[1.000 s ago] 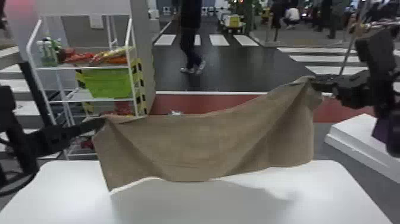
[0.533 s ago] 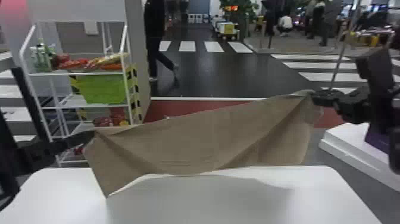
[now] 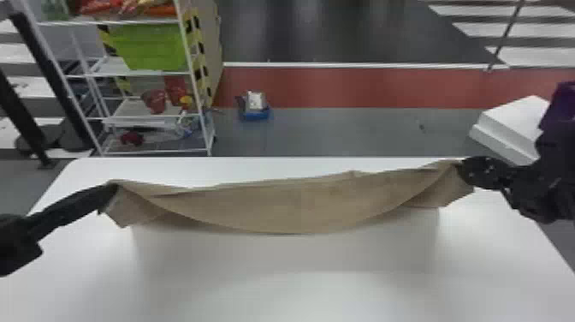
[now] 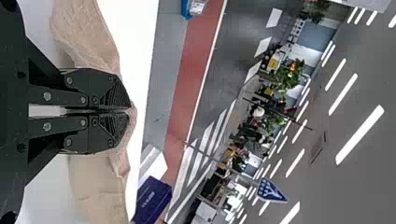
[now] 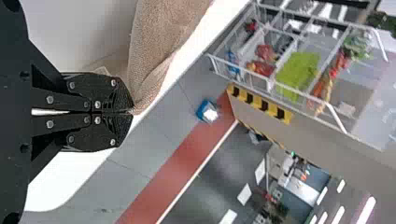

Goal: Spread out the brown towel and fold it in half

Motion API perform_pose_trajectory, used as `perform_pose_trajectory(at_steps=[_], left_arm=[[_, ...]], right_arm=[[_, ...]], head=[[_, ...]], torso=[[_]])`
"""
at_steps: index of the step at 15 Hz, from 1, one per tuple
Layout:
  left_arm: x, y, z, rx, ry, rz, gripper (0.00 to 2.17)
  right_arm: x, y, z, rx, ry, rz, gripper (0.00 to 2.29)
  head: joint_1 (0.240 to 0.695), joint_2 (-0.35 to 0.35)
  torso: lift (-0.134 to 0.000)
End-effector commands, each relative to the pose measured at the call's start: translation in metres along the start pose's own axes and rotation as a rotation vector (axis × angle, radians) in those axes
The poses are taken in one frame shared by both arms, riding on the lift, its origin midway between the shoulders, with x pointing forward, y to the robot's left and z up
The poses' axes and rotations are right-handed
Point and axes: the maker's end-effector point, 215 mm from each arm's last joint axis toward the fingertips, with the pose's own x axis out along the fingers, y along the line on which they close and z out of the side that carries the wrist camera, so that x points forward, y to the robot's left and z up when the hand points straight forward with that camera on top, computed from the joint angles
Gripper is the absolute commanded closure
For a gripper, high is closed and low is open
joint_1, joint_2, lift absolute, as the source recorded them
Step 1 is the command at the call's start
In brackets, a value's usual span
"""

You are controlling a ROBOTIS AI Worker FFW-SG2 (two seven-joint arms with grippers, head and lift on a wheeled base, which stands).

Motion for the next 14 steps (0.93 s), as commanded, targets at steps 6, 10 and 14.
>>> perform_pose_trajectory(at_steps=[6,10,14], left_arm=[[-0.031,0.001,-0.055,0.220,0.009,-0.057,1.08],[-0.053,-0.001,-0.074,0.314,0.086,-0.140,1.08],[-0.064,-0.001,-0.095,0.415,0.188,-0.219,0.74]], right_arm=[[-0.019,0.119,-0.069,-0.033,0.085,0.247,1.30],[-0.033,0.121,-0.066,-0.034,0.078,0.273,1.30],[-0.037,0.117,-0.078,-0.043,0.098,0.291,1.30]], head=[[0.695,0.029],[0.695,0.050],[0.695,0.057]], torso=[[-0.124],[-0.124],[-0.124]])
